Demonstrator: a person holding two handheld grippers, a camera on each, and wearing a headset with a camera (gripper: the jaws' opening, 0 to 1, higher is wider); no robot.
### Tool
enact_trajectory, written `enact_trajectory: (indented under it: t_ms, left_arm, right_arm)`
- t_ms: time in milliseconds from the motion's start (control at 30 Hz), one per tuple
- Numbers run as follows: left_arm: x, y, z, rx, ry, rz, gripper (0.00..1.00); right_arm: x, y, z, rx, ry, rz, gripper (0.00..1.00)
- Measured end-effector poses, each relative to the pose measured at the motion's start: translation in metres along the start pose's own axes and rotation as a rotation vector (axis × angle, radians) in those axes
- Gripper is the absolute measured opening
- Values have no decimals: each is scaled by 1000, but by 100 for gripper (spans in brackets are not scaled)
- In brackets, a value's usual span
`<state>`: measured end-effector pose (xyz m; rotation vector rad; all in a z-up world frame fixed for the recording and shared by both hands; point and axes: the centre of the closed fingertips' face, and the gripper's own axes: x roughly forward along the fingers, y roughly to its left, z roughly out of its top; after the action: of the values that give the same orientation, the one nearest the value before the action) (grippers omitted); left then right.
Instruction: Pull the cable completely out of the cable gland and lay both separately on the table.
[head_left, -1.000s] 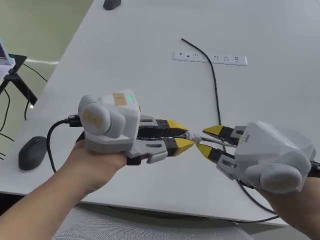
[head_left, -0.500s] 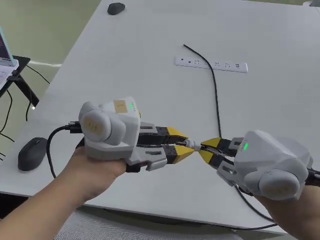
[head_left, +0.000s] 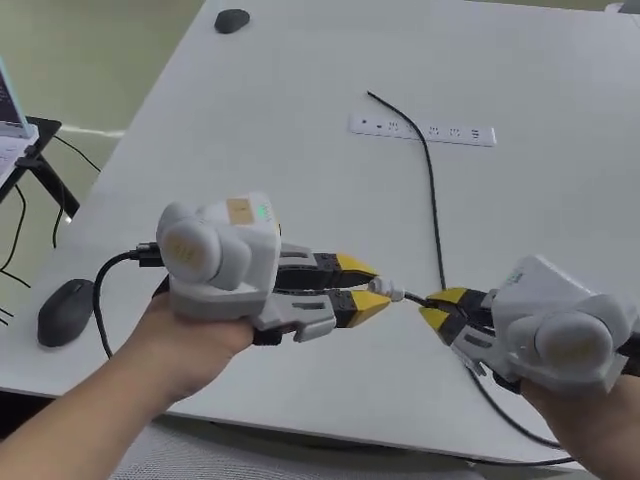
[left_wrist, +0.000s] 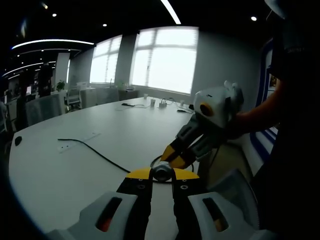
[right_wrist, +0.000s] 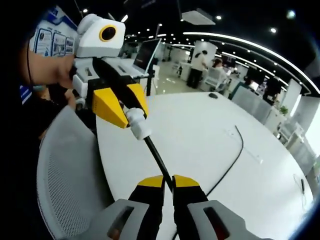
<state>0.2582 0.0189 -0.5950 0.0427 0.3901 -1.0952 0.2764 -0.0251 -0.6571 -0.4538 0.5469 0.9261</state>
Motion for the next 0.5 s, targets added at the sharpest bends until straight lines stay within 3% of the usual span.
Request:
enact_trajectory:
  t_ms: [167,500]
  left_arm:
    - [-3,5,1,-24,-23,10,15]
    - [-3,7,-5,-36,-18,16,15]
  right_arm:
    - [2,-5,-18,39,37,-5,0]
    - [1,-13,-21,70,40,-24,0]
